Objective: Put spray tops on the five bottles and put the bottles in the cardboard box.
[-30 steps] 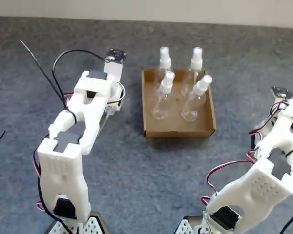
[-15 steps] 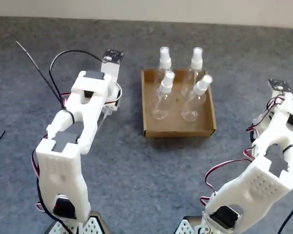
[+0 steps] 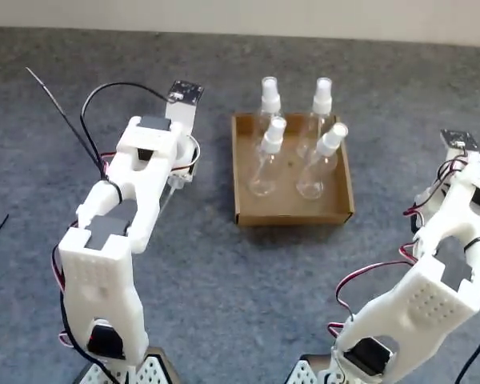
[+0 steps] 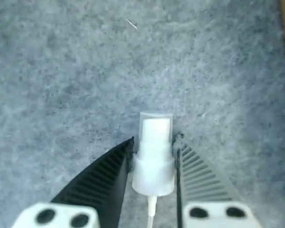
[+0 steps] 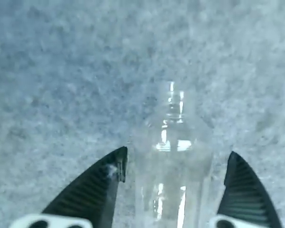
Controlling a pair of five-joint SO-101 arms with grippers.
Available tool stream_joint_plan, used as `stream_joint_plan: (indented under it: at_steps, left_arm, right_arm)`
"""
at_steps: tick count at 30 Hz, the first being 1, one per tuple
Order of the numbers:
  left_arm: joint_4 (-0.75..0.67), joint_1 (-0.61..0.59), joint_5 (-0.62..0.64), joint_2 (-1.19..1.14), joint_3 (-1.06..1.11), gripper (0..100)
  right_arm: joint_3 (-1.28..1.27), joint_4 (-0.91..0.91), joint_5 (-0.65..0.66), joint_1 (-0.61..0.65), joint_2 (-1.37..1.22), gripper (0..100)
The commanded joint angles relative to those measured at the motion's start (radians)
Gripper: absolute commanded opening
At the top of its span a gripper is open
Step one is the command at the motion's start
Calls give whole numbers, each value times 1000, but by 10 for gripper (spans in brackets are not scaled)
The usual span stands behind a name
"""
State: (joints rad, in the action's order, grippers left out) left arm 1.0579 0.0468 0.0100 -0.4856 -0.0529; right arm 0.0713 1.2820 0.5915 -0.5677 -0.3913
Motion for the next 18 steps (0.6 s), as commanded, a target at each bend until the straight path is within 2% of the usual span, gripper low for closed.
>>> stream_joint_plan:
  at_steps: [1,5,18]
  left_arm:
    - [5,-18,-9,53,7,67]
    - [5,-15,-9,53,27,68]
    - [5,-18,-9,54,27,69]
  right_arm:
    - [58,-13,-6,15,12,271]
    - [56,-13,-6,30,12,264]
    - [59,-12,-6,38,18,65]
